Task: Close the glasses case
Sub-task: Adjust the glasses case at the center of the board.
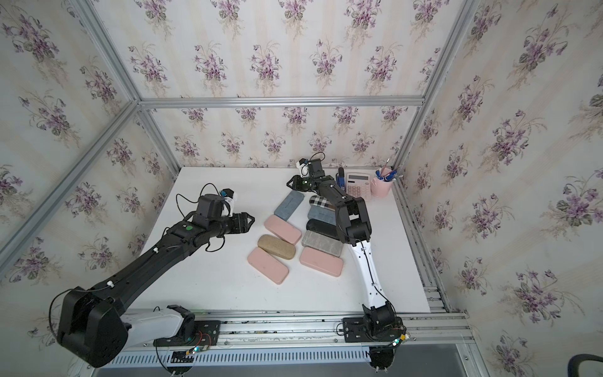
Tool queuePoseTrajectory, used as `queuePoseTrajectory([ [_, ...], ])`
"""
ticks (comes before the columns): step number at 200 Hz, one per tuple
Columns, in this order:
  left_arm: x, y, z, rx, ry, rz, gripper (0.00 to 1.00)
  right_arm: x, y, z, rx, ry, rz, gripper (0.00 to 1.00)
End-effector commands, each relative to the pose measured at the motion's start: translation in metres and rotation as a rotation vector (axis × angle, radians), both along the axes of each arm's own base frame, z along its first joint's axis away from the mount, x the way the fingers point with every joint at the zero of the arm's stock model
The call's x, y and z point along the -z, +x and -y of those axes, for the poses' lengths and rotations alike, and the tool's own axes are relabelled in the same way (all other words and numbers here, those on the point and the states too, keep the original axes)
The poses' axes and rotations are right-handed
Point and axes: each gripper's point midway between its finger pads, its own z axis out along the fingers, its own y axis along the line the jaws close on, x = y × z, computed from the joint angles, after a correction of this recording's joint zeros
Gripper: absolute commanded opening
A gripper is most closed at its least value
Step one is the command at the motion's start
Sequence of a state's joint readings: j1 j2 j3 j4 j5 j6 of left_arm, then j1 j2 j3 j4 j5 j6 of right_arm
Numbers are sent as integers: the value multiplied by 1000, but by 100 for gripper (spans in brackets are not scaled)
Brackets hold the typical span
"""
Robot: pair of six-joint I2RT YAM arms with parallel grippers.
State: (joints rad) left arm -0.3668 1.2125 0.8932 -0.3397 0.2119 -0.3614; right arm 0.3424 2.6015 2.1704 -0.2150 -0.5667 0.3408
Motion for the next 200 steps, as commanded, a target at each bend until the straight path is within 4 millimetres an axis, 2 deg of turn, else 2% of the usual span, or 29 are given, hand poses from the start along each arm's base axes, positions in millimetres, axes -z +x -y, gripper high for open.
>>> queuePoseTrajectory([
  [1, -12, -7, 0, -9, -45, 36, 74, 8, -2, -4, -9, 10, -41, 37],
  [33, -6, -19, 0, 12, -37, 16, 75, 12, -11, -1, -30, -22, -56, 37],
  [61, 2, -24, -1, 20, -29, 1, 75, 7, -29, 4, -65, -46, -50, 37],
  [66, 5, -25, -1, 22, -33, -7, 75, 15, -33, 7, -63, -65, -63, 37],
  [69, 6, -25, 0, 21, -34, -11, 75, 0, -33, 8, -63, -64, -38, 36],
  [76, 11, -27, -1, 16, -32, -24, 75, -2, -37, 10, -67, -73, -35, 36],
  [102, 25, -34, -2, 3, -34, -53, 75, 5, -56, 20, -70, -120, -70, 34],
  [141, 29, -46, -5, -5, -15, -72, 75, 5, -78, 29, -72, -129, -77, 34],
  [179, 42, -66, -13, -39, -19, -109, 75, 11, -97, 31, -87, -146, -105, 32],
  [200, 54, -79, -8, -34, -30, -147, 75, 8, -108, 34, -77, -142, -101, 31],
])
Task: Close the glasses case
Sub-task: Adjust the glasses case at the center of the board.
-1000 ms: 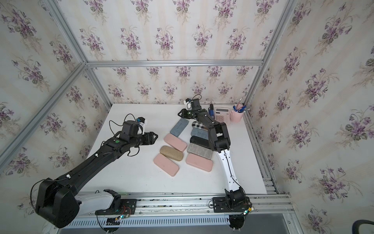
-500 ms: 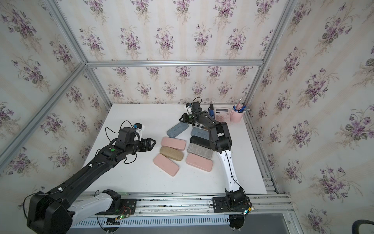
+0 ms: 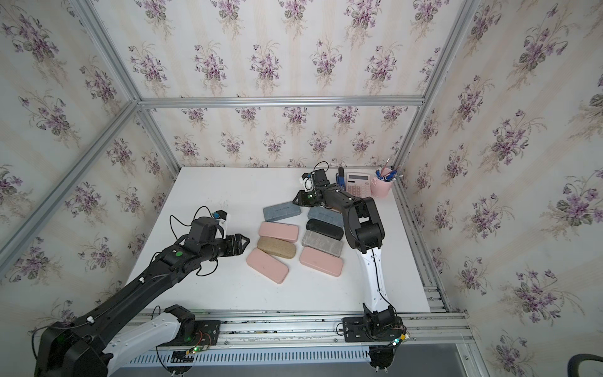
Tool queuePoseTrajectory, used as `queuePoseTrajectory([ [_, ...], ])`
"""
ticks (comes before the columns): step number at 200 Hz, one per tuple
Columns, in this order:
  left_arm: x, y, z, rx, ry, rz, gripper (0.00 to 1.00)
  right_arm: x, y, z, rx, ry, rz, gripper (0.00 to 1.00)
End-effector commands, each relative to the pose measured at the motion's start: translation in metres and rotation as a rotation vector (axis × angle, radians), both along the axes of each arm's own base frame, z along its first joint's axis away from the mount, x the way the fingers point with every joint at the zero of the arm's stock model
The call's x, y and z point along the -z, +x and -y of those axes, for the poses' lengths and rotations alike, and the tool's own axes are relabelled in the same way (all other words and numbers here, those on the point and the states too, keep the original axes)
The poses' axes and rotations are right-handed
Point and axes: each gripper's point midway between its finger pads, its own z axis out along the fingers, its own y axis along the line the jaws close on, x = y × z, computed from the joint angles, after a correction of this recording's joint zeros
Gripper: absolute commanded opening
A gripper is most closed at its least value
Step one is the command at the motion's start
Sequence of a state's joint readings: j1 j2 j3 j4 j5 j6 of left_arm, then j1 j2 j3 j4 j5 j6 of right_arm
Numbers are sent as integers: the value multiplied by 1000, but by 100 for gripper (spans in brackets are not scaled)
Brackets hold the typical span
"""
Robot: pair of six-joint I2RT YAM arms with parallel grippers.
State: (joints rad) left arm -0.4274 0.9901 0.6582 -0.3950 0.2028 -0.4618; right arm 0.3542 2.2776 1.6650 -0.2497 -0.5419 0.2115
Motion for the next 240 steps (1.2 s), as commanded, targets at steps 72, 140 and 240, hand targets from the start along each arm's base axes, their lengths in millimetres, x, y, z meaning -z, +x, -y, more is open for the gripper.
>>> queuePoseTrajectory([
  [72, 47, -54, 31, 36, -21, -141, 73, -31, -25, 10, 48, 3, 59, 33],
  [140, 87, -87, 93, 117, 5, -243, 48, -135, -56, 87, 286, -20, 238, 41],
  [240, 119, -57, 119, -2, 66, -252, 48, -67, -143, 191, 520, -55, 94, 44],
])
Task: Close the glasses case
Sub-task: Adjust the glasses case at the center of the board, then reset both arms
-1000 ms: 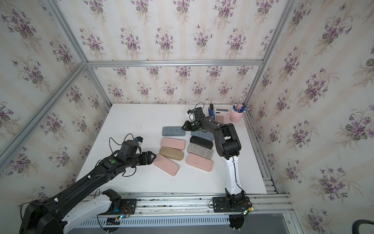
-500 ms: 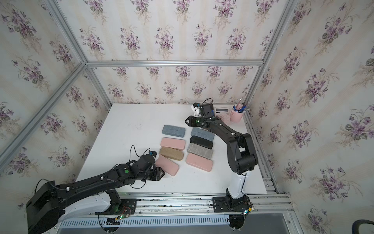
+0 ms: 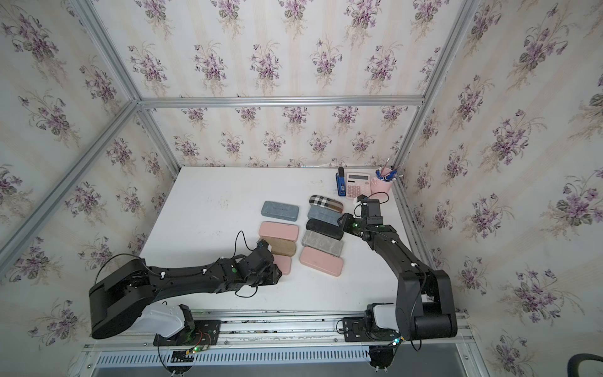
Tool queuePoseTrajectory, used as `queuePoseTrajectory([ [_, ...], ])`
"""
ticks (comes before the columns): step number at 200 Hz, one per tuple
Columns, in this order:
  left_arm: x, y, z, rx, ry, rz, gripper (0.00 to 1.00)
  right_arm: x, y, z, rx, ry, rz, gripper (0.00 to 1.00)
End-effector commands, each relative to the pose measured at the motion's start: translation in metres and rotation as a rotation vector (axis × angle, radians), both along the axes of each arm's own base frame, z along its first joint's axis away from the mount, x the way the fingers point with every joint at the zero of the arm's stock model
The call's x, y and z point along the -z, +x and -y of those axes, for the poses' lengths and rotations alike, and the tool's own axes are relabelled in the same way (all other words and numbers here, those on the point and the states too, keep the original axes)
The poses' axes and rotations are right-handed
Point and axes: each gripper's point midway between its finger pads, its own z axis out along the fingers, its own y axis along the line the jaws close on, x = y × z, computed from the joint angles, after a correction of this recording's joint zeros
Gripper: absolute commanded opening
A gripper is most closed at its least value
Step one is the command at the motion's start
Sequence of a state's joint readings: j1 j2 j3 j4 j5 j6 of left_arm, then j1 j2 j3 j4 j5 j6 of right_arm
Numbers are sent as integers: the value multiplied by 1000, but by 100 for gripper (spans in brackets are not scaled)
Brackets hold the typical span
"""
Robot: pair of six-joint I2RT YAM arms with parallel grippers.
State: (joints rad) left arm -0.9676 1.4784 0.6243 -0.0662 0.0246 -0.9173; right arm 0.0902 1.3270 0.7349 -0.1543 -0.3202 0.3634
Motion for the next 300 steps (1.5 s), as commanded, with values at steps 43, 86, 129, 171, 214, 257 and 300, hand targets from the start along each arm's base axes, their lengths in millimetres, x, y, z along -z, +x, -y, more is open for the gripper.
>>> queuePoseTrajectory([
  [43, 2, 18, -16, -56, 125, 59, 49, 11, -9, 1, 1, 5, 2, 44],
  [86, -6, 24, -4, -21, 97, 89, 52, 15, -6, 26, 99, 34, 2, 45],
  [129, -54, 17, -1, 28, 21, 155, 62, 17, -10, 28, 104, 34, -2, 46],
  [171, -152, 17, -60, -33, -4, 412, 90, -12, -9, 58, 205, -83, 111, 57],
  [214, -188, 31, -127, -159, 20, 491, 100, 24, -9, 82, 304, 56, 32, 60],
  [257, -176, 52, -172, -285, 16, 449, 100, 53, -3, 65, 281, 238, 3, 60],
  [300, -163, 84, -218, -414, 188, 445, 100, 57, 8, 97, 367, 82, 60, 91],
])
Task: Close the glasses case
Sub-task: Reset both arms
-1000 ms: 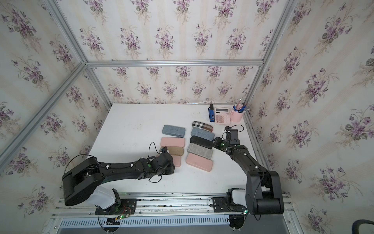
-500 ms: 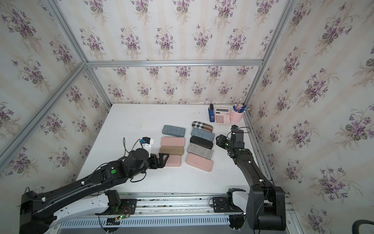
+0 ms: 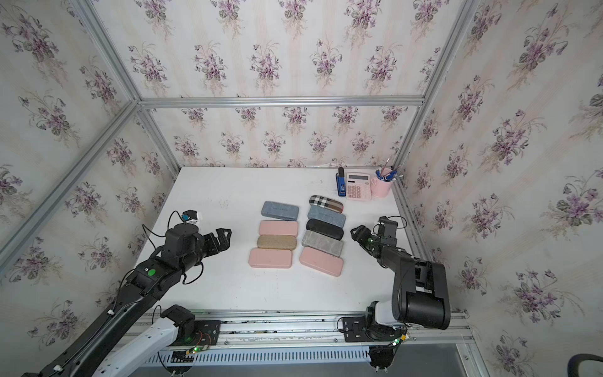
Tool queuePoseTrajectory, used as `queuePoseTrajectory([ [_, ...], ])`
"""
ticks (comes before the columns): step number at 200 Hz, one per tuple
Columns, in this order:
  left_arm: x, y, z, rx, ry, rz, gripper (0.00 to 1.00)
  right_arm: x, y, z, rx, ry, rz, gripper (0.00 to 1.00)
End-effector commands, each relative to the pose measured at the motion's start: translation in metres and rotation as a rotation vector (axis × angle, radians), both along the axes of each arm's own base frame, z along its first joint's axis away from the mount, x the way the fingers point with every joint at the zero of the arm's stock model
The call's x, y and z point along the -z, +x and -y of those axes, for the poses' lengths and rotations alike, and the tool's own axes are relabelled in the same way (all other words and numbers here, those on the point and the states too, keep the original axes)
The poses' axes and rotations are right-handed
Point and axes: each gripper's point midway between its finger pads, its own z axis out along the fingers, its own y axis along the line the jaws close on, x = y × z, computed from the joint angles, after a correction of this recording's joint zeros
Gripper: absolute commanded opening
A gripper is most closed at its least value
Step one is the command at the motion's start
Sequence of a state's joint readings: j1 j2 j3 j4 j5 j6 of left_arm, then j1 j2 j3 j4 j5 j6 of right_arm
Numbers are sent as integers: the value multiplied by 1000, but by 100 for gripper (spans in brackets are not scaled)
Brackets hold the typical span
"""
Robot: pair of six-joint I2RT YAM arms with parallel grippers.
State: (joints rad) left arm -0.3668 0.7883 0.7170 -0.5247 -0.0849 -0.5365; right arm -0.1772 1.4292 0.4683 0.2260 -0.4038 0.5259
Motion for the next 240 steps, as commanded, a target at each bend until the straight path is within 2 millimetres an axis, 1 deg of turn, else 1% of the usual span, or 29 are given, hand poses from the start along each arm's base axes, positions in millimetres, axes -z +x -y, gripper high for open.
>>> queuePoseTrajectory([
  [1, 3, 17, -22, -58, 93, -1, 100, -12, 17, 21, 53, -104, 82, 92],
  [3, 3, 19, -24, -67, 97, -1, 100, -12, 18, 24, 67, -116, 84, 94],
  [8, 5, 23, -30, -88, 109, -2, 100, -15, 20, 28, 71, -115, 91, 96],
  [22, 7, 34, -50, -162, 128, 2, 100, -26, 26, 40, 97, -143, 139, 99],
  [36, 9, 45, -65, -207, 149, 11, 100, -44, 32, 49, 115, -203, 208, 99],
  [46, 9, 51, -77, -243, 177, 19, 100, -55, 31, 59, 154, -269, 250, 100],
  [60, 10, 59, -90, -272, 227, 39, 100, -65, 22, 75, 226, -357, 296, 100],
  [78, 15, 67, -108, -321, 282, 54, 100, -71, 2, 88, 313, -455, 349, 100],
  [94, 23, 72, -119, -346, 308, 65, 100, -76, -15, 94, 372, -514, 403, 100],
  [113, 35, 76, -127, -356, 345, 77, 100, -88, -25, 98, 416, -561, 446, 100],
  [134, 45, 79, -134, -348, 384, 90, 100, -92, -30, 94, 420, -622, 485, 100],
  [146, 50, 80, -136, -344, 394, 106, 100, -99, -35, 90, 410, -679, 563, 100],
  [150, 51, 81, -135, -341, 393, 118, 100, -99, -36, 88, 402, -683, 576, 100],
  [154, 53, 81, -135, -335, 388, 130, 100, -99, -35, 83, 376, -677, 582, 100],
  [165, 55, 84, -128, -298, 374, 186, 100, -107, -33, 71, 327, -676, 651, 100],
  [175, 55, 88, -124, -267, 378, 234, 100, -107, -32, 58, 276, -691, 677, 100],
  [189, 57, 91, -124, -261, 386, 248, 100, -114, -29, 42, 221, -728, 733, 100],
  [206, 63, 97, -117, -210, 391, 253, 100, -118, -22, 23, 155, -746, 784, 100],
  [214, 65, 101, -113, -181, 390, 263, 100, -121, -20, 21, 160, -771, 794, 100],
  [218, 65, 103, -111, -173, 390, 271, 100, -119, -19, 22, 160, -782, 784, 100],
  [221, 64, 104, -110, -168, 389, 274, 100, -124, -18, 22, 172, -784, 806, 100],
  [228, 64, 106, -108, -151, 394, 280, 100, -127, -16, 24, 190, -789, 817, 100],
  [240, 64, 109, -108, -143, 403, 301, 100, -121, -13, 27, 209, -788, 809, 100],
])
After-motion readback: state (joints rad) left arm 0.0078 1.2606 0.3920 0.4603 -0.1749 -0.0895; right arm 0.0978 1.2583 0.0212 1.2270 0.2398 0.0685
